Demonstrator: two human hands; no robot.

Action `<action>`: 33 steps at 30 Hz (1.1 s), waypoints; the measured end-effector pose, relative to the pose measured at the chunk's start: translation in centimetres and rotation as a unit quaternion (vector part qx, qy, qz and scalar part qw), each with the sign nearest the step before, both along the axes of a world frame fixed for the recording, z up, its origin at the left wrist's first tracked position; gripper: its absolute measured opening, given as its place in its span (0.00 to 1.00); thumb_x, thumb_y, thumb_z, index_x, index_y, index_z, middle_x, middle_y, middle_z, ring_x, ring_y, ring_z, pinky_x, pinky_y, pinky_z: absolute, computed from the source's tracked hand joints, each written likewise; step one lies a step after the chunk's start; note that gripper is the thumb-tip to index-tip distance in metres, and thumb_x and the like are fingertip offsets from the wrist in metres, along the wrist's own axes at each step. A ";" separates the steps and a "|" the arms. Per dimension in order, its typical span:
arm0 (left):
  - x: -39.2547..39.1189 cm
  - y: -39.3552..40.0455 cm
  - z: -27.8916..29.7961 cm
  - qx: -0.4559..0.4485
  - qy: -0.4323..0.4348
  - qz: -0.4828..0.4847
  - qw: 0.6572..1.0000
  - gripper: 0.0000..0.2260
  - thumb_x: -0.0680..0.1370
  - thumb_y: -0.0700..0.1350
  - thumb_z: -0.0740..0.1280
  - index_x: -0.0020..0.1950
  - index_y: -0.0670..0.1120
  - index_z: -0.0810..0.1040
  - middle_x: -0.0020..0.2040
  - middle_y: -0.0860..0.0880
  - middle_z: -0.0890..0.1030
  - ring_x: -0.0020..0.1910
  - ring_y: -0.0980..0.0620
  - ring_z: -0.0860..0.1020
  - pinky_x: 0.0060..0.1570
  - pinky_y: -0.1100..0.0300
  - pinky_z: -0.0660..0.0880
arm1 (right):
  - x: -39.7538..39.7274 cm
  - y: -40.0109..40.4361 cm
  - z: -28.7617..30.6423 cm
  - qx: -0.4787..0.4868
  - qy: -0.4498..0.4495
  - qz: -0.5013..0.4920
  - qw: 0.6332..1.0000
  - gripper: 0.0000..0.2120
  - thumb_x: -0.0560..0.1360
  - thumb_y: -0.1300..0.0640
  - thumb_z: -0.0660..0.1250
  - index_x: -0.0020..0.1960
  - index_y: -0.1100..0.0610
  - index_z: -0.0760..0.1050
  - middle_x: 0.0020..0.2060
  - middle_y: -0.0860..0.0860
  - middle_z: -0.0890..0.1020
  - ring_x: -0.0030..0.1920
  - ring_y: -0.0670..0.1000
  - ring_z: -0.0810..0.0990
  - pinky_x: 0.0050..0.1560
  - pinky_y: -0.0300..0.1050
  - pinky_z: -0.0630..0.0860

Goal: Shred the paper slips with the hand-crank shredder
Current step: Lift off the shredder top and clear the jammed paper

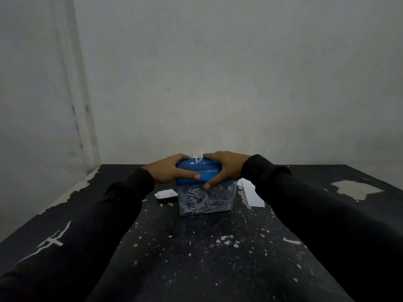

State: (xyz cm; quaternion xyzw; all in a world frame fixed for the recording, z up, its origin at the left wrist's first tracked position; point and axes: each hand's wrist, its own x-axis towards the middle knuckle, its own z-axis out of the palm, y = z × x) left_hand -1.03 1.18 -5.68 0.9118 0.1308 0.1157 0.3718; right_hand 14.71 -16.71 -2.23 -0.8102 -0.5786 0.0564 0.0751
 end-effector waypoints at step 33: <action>0.3 0.9 -0.7 -0.068 -0.050 -0.003 0.996 0.48 0.49 0.74 0.80 0.65 0.58 0.75 0.63 0.52 0.79 0.57 0.53 0.81 0.55 0.60 0.78 | 3.0 -4.9 -9.9 0.393 0.132 -0.079 0.907 0.36 0.76 0.25 0.54 0.71 0.50 0.66 0.42 0.54 0.85 0.38 0.51 0.83 0.41 0.56 0.82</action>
